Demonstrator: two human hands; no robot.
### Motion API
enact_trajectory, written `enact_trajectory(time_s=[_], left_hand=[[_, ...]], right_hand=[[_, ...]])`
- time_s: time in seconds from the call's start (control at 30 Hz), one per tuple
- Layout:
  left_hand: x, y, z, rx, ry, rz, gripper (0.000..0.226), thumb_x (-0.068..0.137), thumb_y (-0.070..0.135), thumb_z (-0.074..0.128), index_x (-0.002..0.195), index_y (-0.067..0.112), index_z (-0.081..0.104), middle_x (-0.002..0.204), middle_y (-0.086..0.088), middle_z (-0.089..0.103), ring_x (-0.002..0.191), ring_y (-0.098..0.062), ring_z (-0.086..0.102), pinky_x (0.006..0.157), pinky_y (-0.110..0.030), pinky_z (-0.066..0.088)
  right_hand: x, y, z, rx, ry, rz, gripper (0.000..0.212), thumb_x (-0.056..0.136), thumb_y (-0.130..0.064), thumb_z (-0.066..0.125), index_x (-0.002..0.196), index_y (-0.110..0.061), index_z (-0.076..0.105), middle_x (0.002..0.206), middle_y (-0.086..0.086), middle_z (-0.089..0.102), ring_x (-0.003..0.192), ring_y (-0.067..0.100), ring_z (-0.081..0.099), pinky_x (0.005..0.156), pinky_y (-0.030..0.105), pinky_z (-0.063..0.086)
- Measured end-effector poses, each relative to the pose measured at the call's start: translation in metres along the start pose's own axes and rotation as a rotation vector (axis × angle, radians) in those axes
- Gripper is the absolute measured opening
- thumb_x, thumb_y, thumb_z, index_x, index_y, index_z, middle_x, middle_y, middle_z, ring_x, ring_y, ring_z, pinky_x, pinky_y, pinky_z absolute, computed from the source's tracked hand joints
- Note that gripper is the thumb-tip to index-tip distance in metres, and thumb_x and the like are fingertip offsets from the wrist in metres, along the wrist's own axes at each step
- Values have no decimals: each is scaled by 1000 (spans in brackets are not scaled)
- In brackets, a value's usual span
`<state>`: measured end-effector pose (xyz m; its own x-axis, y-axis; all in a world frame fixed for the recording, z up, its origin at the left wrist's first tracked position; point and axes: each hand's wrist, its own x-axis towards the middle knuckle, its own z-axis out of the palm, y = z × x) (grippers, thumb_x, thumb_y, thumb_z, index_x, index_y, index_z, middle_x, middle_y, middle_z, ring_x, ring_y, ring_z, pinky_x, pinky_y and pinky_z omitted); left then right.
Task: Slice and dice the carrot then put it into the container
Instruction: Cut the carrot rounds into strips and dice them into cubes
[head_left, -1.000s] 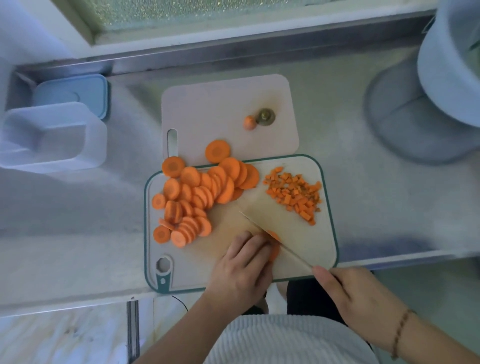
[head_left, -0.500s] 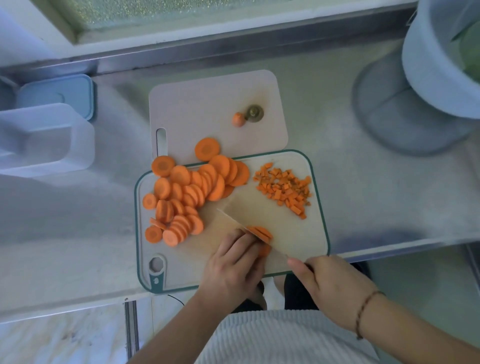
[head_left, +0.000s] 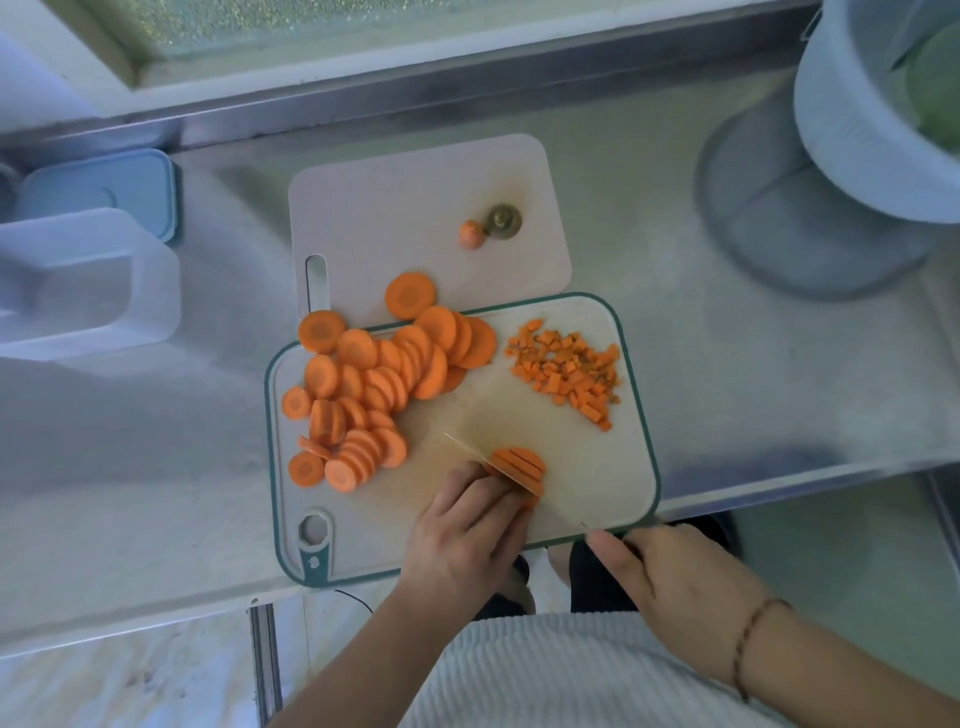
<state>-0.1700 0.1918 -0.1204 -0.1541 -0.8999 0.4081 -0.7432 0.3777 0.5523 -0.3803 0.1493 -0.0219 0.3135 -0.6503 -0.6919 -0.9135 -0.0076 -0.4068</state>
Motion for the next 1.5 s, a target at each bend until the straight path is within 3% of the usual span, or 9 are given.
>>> enact_trajectory(time_s=[0.23,0.43,0.57,0.77,1.0,1.1,1.2,1.3,1.5], left_hand=[[-6,-1,-5,-10,-37,-37,14,84,1,77,99,0,76,107,-12,70,101,-33,66,89,-37,55],[-8,-4,-3,-11,-31,-12,16,87,0,72,102,1,77,107,-9,72,104,-30,64,95,-33,52],[-6,-4,-3,-34,-10,-3,15,93,6,66,101,1,78,100,-7,72,104,-28,63,93,-32,53],[-7,-8,-7,-16,-35,37,12,96,7,66,97,1,77,101,-9,72,102,-30,65,92,-36,54],[-9,-6,-6,-37,16,51,33,106,19,55,91,-1,77,99,-10,72,97,-28,66,84,-36,56],[-7,-7,-6,-34,22,60,38,106,23,53,90,-1,78,99,-9,73,97,-27,68,84,-36,57],[-10,-10,-4,-50,17,37,19,100,10,63,91,0,76,100,-9,72,96,-28,68,81,-38,56],[-10,-9,-5,-53,34,49,33,105,19,58,87,-2,76,96,-10,72,94,-28,68,84,-37,57],[-16,-11,-3,-29,77,45,27,103,12,61,85,-2,75,95,-10,72,93,-27,69,86,-34,56]], right_hand=[[4,-7,-4,126,37,-50,70,80,-78,10,55,-21,42,50,-1,47,49,12,45,59,33,45],[-16,10,1,22,-24,20,92,56,-96,-11,54,-20,40,49,-2,46,49,12,46,59,33,44],[0,-12,4,-37,-21,23,80,70,-82,-6,64,-23,47,63,-3,54,61,12,52,66,34,49],[8,-19,2,84,25,-48,68,80,-77,12,57,-22,44,53,-3,48,51,11,46,60,33,46],[-16,1,7,59,7,9,81,66,-91,-2,52,-22,38,48,-9,50,48,11,44,54,29,39],[3,-17,12,95,34,-21,69,75,-81,8,54,-25,42,48,-4,46,48,11,44,60,35,46],[18,-32,12,127,41,-61,68,79,-76,14,56,-20,45,51,-4,47,49,9,44,59,34,46],[6,-24,10,184,48,-68,65,81,-74,16,52,-22,41,47,-3,45,48,10,43,56,28,41],[-17,-3,15,140,13,0,85,62,-94,-2,50,-19,34,48,-8,49,48,12,44,50,24,34]])
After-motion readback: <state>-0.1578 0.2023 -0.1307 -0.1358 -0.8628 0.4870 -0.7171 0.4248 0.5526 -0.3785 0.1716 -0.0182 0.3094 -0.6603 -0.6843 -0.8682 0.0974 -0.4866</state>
